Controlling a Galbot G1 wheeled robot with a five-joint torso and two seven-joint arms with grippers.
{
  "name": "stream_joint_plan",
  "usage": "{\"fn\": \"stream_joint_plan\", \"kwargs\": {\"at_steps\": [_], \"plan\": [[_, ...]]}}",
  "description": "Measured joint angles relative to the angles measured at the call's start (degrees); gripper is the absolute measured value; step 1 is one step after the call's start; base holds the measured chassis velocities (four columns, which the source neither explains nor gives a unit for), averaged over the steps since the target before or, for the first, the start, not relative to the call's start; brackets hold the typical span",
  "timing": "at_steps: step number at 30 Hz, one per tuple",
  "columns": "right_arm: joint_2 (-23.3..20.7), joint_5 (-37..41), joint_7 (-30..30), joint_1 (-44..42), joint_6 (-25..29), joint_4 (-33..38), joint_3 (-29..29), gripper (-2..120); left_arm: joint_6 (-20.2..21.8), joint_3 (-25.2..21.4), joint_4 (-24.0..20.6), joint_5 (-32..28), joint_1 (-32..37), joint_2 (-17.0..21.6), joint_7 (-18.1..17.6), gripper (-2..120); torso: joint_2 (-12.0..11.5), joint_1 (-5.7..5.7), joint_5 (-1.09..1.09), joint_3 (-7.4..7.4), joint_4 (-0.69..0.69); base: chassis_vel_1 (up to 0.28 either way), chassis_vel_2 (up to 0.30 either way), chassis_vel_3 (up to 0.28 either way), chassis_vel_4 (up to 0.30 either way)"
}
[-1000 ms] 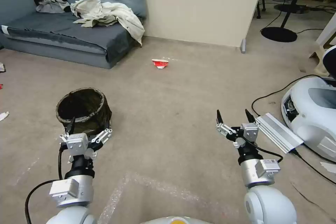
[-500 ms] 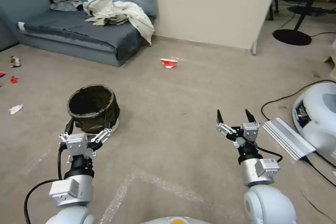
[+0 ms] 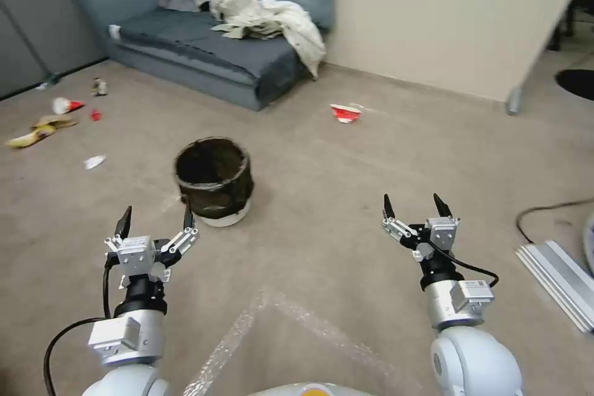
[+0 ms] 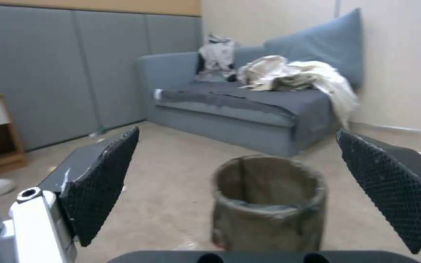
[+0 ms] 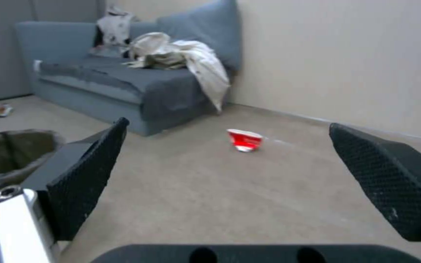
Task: Pick up the trash can from the floor.
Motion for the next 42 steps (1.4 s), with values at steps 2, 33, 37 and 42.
{"fn": "stream_joint_plan", "kwargs": {"at_steps": [2, 33, 37, 42], "plan": [[0.0, 0.0, 0.0, 0.0, 0.0, 0.0, 0.0, 100, -0.6, 0.1, 0.2, 0.0, -0.1, 0.0, -0.4, 100, 0.0, 0.00, 0.00, 0.00, 0.00, 0.094, 0.082, 0.081, 0.090], [0.1, -0.3, -0.3, 0.2, 0.8, -1.1, -0.3, 100, 1.4, -0.5, -0.1, 0.8, -0.4, 0.0, -4.6, 100, 0.0, 0.00, 0.00, 0.00, -0.02, -0.088, 0.097, 0.097, -0.086], [0.1, -0.5, -0.3, 0.2, 0.9, -1.3, -0.3, 100, 3.4, -1.7, 0.0, -0.7, -1.3, 0.7, -4.6, 100, 0.0, 0.00, 0.00, 0.00, -0.02, -0.134, 0.152, 0.146, -0.162], [0.1, -0.7, -0.3, 0.1, 0.9, -1.5, -0.3, 100, 5.6, -4.2, 1.0, -3.4, -3.0, 2.1, -4.6, 100, 0.0, -0.01, -0.02, 0.00, -0.01, -0.151, 0.159, 0.134, -0.165]]}}
